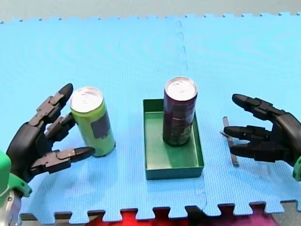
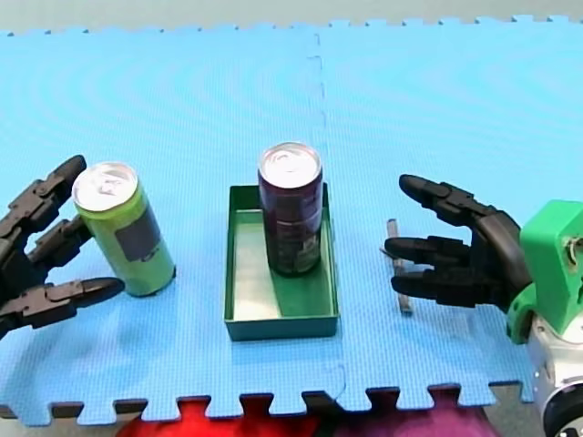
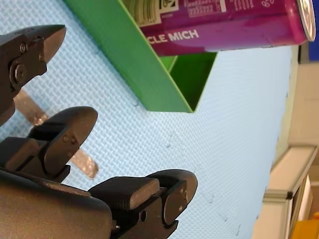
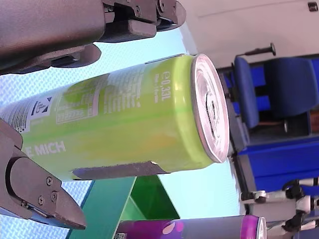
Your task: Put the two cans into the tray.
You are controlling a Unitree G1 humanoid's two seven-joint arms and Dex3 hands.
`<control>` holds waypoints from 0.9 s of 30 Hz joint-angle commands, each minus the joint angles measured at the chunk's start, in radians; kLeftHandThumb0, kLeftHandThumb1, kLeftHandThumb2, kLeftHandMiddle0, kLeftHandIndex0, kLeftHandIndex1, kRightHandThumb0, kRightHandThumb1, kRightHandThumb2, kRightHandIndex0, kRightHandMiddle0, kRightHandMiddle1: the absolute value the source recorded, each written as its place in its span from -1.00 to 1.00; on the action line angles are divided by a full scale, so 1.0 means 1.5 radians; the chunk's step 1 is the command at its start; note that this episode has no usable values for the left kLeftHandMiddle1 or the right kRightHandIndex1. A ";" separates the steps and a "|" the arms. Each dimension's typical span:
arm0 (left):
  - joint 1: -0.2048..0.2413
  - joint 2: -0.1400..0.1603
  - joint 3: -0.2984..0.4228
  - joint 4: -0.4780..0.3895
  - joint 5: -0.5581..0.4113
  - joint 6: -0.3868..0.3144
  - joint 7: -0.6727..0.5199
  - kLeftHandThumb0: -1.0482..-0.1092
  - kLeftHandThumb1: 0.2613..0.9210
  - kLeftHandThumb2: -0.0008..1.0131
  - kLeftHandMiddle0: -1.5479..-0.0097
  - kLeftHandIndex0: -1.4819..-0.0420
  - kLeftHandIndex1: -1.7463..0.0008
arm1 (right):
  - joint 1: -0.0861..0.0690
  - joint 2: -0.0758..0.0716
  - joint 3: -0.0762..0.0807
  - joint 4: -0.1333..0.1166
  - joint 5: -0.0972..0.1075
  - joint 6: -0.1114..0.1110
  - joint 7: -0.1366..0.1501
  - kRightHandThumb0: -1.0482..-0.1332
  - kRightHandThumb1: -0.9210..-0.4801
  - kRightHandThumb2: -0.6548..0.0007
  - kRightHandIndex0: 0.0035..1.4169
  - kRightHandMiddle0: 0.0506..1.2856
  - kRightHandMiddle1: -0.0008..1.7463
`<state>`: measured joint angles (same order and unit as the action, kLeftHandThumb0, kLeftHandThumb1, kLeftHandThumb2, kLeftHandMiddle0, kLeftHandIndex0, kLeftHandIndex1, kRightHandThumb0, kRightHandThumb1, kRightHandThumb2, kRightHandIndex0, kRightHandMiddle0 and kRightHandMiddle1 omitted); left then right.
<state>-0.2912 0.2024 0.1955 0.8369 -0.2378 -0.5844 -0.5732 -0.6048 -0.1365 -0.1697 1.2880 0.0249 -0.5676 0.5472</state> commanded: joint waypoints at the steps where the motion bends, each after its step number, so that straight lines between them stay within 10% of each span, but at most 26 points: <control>1: -0.009 0.003 0.001 0.005 0.000 0.000 0.000 -1.00 0.31 -0.99 0.63 0.91 1.00 | 0.001 -0.003 -0.002 -0.002 0.004 -0.004 0.002 -0.05 0.25 1.00 0.19 -0.39 -1.00; 27: -0.043 -0.007 -0.018 0.031 0.027 0.007 0.021 -1.00 0.36 -0.98 0.66 0.90 1.00 | 0.002 -0.004 -0.005 -0.001 0.005 -0.009 -0.001 -0.13 0.21 0.99 0.19 -0.38 -1.00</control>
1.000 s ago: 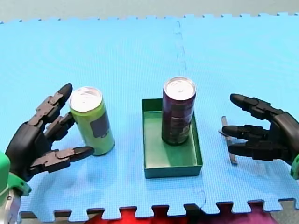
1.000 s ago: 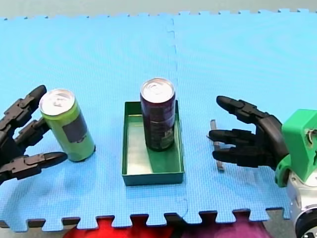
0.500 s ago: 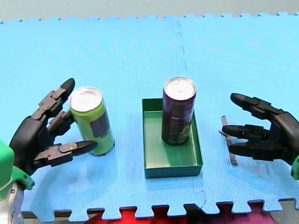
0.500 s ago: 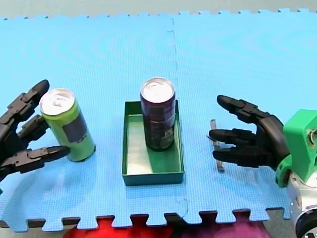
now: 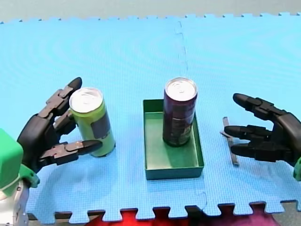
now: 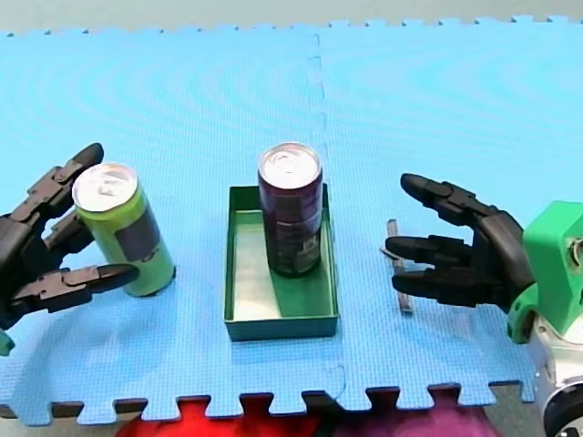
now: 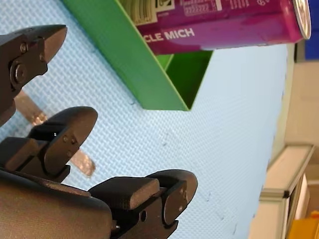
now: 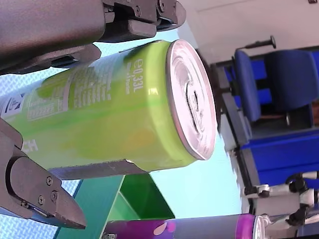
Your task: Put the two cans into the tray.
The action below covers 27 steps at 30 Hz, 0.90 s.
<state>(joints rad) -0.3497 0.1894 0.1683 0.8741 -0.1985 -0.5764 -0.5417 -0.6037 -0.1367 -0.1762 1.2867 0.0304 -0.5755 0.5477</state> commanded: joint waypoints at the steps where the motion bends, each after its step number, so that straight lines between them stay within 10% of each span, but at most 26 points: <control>1: -0.006 0.002 0.000 0.008 0.000 0.001 -0.002 -1.00 0.37 -0.98 0.66 0.90 0.99 | 0.001 -0.004 -0.001 0.000 0.002 -0.004 -0.001 -0.14 0.20 0.99 0.19 -0.38 -1.00; 27: -0.058 0.000 0.027 0.092 -0.030 0.024 -0.083 -1.00 0.48 -0.98 0.60 0.87 0.99 | 0.002 -0.006 -0.005 -0.001 0.005 -0.009 -0.002 -0.25 0.12 0.99 0.20 -0.37 -1.00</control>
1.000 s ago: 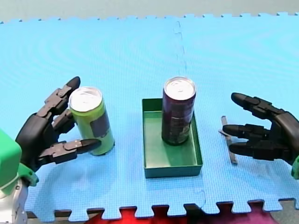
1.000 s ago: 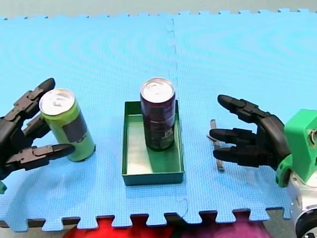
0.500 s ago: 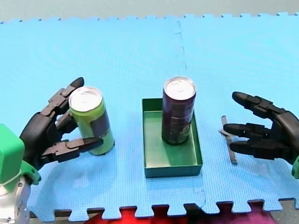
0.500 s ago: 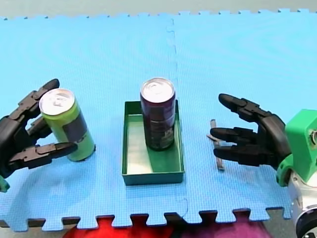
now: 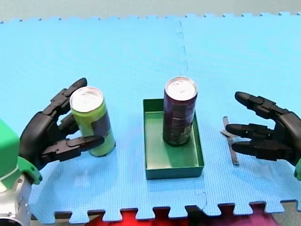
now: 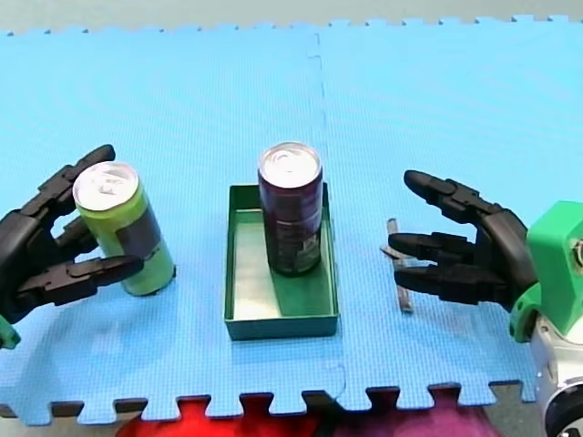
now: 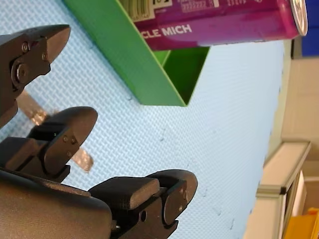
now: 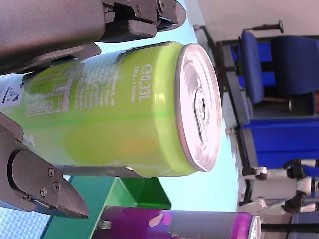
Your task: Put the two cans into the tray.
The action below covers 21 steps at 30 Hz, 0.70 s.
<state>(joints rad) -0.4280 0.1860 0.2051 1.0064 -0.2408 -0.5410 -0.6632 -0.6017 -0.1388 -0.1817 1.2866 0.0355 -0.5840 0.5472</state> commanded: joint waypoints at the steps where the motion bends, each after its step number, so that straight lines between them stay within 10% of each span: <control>1: -0.007 0.002 0.003 0.006 -0.001 0.000 -0.002 -1.00 0.48 -0.98 0.60 0.87 0.99 | 0.000 -0.005 -0.001 -0.001 0.002 -0.003 -0.002 -0.26 0.11 0.99 0.20 -0.37 -1.00; 21: -0.014 0.000 0.001 -0.010 0.003 0.011 0.005 -1.00 0.48 -0.99 0.54 0.85 0.99 | -0.004 -0.004 -0.002 -0.001 0.003 -0.002 -0.001 -0.29 0.07 0.99 0.20 -0.37 -1.00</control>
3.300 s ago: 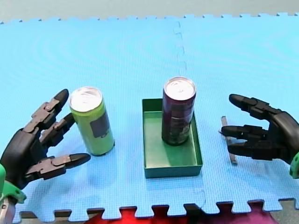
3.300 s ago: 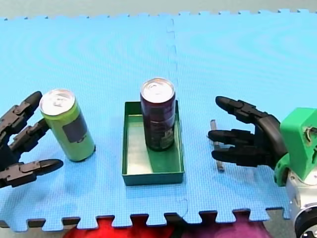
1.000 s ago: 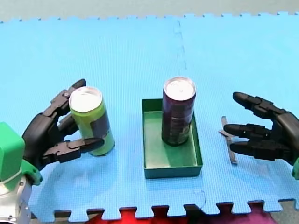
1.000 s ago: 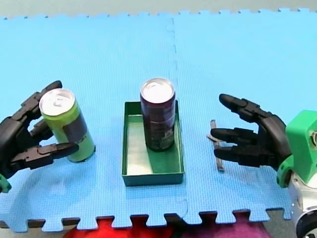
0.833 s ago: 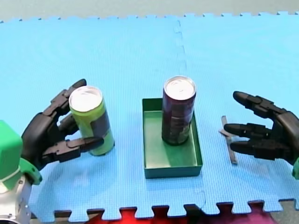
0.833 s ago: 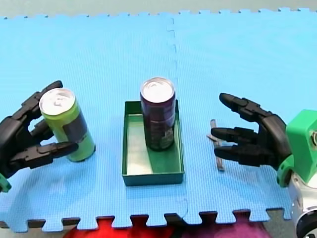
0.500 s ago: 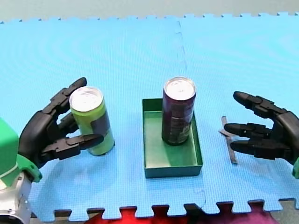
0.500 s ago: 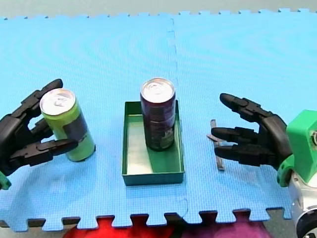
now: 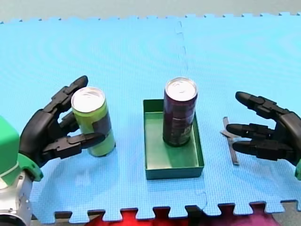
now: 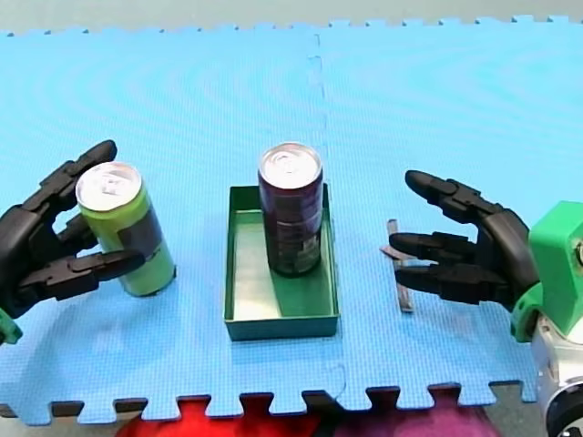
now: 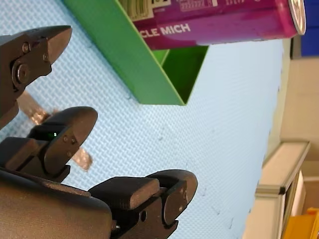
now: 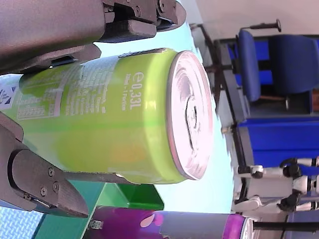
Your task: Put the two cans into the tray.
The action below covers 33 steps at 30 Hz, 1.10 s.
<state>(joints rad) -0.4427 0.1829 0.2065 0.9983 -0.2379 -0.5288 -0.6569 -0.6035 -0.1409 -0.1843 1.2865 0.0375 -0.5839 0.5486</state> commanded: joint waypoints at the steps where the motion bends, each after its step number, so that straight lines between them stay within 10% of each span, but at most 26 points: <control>1: -0.004 0.002 -0.001 -0.006 0.001 0.004 0.002 -1.00 0.48 -0.99 0.54 0.85 0.99 | -0.003 -0.002 0.000 -0.001 0.002 -0.002 -0.002 -0.29 0.07 0.99 0.20 -0.37 -1.00; 33: 0.007 -0.007 -0.043 -0.046 0.061 0.010 0.085 -1.00 0.54 -0.99 0.39 0.60 0.95 | -0.004 -0.012 -0.005 -0.003 0.003 0.001 -0.011 -0.36 0.01 0.99 0.21 -0.36 -1.00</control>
<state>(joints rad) -0.4373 0.1713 0.1478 0.9319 -0.1555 -0.5155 -0.5348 -0.6061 -0.1503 -0.1892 1.2838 0.0387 -0.5845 0.5355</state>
